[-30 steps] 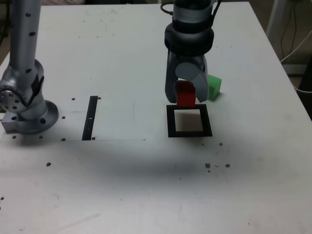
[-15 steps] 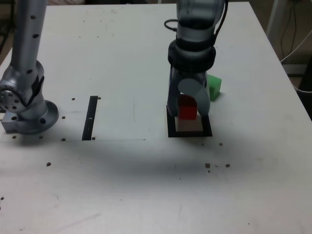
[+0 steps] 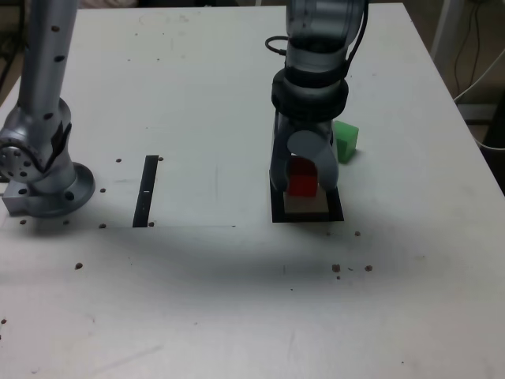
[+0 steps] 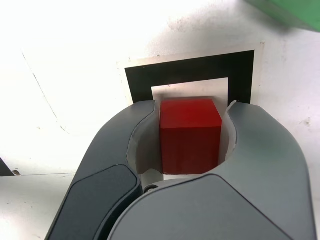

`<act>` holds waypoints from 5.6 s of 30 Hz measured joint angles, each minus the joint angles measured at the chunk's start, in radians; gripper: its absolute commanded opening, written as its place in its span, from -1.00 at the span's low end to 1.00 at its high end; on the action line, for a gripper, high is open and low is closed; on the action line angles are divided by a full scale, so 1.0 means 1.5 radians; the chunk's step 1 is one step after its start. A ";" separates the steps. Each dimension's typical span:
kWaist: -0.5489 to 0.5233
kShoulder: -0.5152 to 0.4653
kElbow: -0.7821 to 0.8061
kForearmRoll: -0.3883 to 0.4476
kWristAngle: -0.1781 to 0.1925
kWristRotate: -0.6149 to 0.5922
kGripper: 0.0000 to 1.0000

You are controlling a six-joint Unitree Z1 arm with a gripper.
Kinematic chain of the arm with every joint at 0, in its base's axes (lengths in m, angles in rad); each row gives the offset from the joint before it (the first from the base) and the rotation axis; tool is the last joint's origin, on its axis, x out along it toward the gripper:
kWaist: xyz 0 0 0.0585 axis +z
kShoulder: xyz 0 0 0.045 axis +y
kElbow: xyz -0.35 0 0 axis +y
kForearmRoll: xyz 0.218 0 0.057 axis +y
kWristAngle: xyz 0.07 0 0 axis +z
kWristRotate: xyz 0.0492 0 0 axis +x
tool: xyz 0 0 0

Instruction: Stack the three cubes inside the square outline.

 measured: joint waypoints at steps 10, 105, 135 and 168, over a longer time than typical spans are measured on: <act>0.000 0.008 0.000 -0.015 -0.007 0.010 0.29; 0.381 0.150 -0.227 0.103 0.059 0.353 -0.03; 0.326 0.065 -0.219 0.116 0.023 0.343 -0.92; -0.002 -0.113 -0.024 0.100 0.025 0.068 -0.92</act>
